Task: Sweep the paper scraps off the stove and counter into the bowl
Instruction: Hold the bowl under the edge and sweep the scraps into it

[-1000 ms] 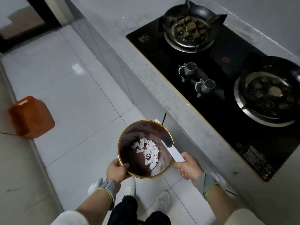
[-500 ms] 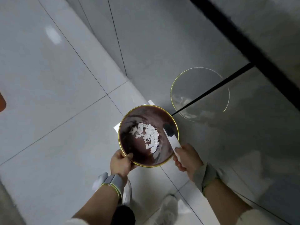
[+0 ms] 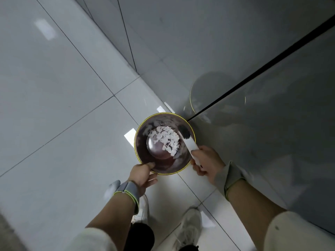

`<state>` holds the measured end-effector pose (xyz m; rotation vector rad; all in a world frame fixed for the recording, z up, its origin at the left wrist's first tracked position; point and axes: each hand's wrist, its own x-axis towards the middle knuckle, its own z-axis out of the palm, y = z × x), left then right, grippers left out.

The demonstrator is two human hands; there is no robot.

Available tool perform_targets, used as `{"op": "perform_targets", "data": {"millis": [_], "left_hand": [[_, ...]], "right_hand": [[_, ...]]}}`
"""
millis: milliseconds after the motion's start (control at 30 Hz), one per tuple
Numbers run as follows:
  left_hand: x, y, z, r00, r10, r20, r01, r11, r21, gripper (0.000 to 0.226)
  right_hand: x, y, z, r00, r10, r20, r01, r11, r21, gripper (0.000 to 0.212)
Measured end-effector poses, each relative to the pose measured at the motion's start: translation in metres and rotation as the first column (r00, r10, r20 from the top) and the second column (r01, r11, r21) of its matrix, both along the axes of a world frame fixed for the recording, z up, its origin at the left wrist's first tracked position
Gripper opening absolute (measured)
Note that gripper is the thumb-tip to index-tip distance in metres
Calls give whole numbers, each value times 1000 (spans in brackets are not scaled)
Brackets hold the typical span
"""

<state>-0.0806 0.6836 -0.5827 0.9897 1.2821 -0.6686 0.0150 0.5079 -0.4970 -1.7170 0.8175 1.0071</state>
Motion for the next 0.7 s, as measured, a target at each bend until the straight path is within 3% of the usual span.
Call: {"op": "perform_targets", "data": {"millis": [167, 400, 533, 700], "left_hand": [[13, 5, 79, 990, -105, 92, 91, 985, 146, 8], [19, 19, 273, 920, -267, 286, 194, 946, 260, 8], [-17, 23, 404, 864, -369, 341, 280, 917, 284, 10], [-46, 9, 465, 816, -423, 393, 334, 901, 276, 7]], "right_hand": [[-12, 8, 50, 1000, 5, -22, -4, 1000, 31, 7], [-51, 29, 194, 997, -78, -20, 80, 984, 162, 10], [-91, 28, 320, 983, -180, 34, 166, 954, 250, 5], [-119, 11, 383, 961, -255, 104, 218, 936, 275, 6]]}}
